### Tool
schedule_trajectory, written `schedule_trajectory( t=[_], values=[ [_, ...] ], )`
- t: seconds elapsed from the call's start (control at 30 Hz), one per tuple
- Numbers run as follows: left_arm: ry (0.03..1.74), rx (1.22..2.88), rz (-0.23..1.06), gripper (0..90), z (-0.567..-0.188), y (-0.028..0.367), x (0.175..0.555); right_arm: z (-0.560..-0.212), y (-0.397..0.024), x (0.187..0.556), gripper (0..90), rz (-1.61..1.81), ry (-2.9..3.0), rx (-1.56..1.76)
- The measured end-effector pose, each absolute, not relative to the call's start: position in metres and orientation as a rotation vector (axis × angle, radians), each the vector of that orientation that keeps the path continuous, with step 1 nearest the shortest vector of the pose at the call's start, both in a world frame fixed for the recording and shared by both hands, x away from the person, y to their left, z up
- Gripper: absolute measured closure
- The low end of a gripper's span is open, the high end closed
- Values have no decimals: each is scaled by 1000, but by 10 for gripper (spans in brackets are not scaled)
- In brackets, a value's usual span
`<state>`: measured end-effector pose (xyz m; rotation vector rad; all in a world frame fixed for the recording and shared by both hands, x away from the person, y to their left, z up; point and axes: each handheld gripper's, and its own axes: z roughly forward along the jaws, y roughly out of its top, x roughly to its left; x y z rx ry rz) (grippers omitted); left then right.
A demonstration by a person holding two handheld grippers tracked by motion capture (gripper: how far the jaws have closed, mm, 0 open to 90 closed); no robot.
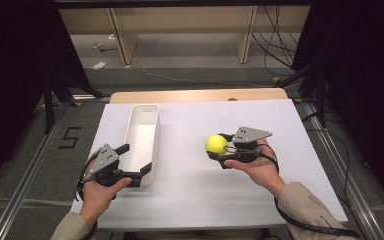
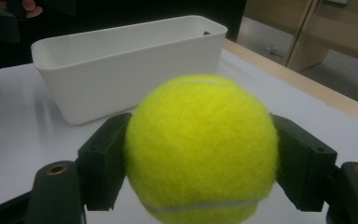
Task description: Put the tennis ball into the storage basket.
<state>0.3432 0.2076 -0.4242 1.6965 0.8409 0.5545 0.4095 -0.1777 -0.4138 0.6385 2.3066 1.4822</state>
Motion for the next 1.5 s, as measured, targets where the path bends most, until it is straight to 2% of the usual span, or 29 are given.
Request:
schedule_trajectory(
  t=[1.5],
  values=[
    [841, 1697, 553, 0, -424, 207, 343, -409, -167, 416, 277, 1505, 2279, 635]
  ],
)
